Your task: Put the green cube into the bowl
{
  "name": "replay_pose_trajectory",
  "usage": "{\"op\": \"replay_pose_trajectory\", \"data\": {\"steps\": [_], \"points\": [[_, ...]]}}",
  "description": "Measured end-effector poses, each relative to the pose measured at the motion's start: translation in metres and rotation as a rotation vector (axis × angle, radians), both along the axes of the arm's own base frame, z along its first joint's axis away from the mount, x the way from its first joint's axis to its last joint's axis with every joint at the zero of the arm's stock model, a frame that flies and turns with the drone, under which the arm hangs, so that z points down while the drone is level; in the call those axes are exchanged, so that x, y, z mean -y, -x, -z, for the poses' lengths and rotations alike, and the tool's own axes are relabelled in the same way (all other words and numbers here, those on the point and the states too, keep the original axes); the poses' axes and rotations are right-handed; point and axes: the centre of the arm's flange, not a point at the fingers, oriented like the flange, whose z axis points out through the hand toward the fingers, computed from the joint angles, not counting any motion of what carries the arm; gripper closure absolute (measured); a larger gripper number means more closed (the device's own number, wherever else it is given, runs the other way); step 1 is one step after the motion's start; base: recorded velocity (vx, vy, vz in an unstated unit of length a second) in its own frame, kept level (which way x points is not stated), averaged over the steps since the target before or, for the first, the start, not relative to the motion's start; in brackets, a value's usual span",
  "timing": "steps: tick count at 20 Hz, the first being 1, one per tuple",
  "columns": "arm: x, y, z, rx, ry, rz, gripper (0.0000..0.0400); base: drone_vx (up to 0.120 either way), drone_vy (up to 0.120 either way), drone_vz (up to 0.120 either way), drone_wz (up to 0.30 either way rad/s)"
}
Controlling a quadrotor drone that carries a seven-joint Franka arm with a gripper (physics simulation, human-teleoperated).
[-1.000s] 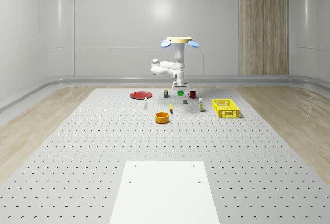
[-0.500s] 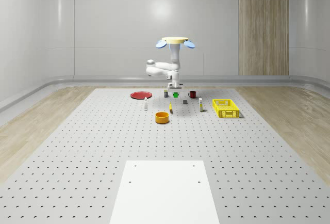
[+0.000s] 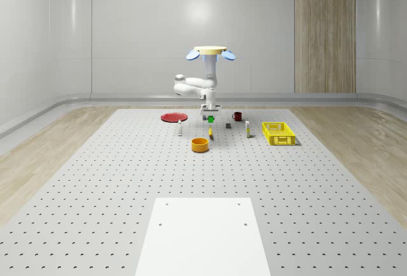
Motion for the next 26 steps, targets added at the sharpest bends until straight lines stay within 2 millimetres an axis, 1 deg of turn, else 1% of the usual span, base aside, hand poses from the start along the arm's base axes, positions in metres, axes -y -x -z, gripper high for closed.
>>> {"op": "replay_pose_trajectory", "data": {"steps": [18, 22, 25, 26], "points": [[0.0, 0.0, 0.0, 0.0, 0.0, 0.0, 0.015, 0.12, -0.12, 0.0, 0.0], [0.0, 0.0, 0.0, 0.0, 0.0, 0.0, 0.015, 0.12, -0.01, -0.01, 0.0], [0.0, 0.0, 0.0, 0.0, 0.0, 0.0, 0.015, 0.12, 0.0, -0.12, 0.0], [0.0, 0.0, 0.0, 0.0, 0.0, 0.0, 0.015, 0.0, 0.0, -0.12, 0.0]]}}
